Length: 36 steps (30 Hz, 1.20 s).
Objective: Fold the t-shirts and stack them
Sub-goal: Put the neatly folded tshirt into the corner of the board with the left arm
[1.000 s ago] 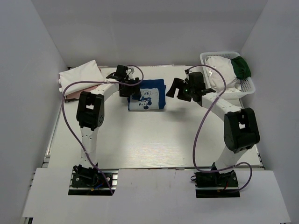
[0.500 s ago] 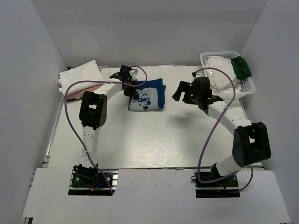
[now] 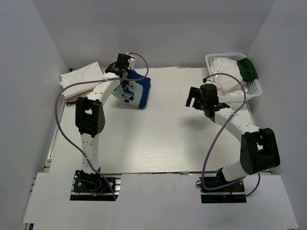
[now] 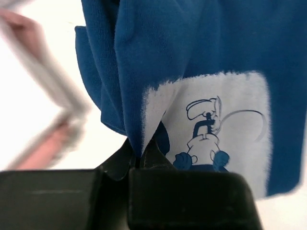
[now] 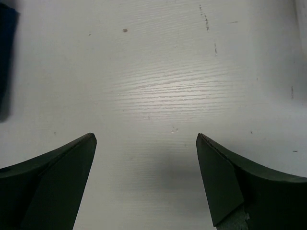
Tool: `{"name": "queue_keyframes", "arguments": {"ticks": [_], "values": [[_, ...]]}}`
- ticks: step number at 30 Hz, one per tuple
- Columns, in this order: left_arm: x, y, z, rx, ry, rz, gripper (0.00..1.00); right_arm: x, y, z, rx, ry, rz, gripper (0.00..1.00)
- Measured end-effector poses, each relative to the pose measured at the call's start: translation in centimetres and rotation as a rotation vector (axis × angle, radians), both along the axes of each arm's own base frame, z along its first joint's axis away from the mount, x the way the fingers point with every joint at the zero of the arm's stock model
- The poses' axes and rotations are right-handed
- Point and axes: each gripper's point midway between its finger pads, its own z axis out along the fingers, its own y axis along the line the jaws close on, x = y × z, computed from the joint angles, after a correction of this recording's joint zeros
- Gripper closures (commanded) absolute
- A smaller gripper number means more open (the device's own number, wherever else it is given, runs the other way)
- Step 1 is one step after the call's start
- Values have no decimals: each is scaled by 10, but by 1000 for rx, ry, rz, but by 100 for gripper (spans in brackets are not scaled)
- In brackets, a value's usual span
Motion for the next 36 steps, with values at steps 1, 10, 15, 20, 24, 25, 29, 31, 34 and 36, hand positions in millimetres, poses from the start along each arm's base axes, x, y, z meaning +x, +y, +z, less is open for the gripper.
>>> {"name": "queue_keyframes", "arguments": {"ticks": [1, 10, 15, 20, 24, 25, 29, 31, 34, 36], "values": [[5, 8, 10, 27, -25, 9, 100, 1, -2, 1, -7, -7, -8, 10], [31, 78, 64, 158, -144, 91, 100, 6, -12, 11, -38, -61, -45, 10], [47, 109, 110, 159, -244, 131, 100, 6, -12, 9, -41, -62, -48, 10], [53, 128, 133, 153, -294, 143, 100, 7, -12, 7, -40, -58, -46, 10], [57, 136, 144, 138, -325, 143, 100, 10, -8, 2, -39, -39, -35, 10], [58, 138, 145, 136, -327, 143, 100, 10, -7, 1, -37, -36, -31, 10], [60, 154, 145, 124, -336, 154, 100, 17, -2, 2, -26, -33, -19, 10], [62, 170, 144, 121, -342, 174, 100, 20, 1, 3, -20, -35, -14, 10], [66, 199, 136, 124, -340, 218, 100, 23, 3, 4, -16, -33, -8, 10], [69, 221, 123, 128, -325, 250, 100, 25, 4, 4, -14, -30, -5, 10]]}}
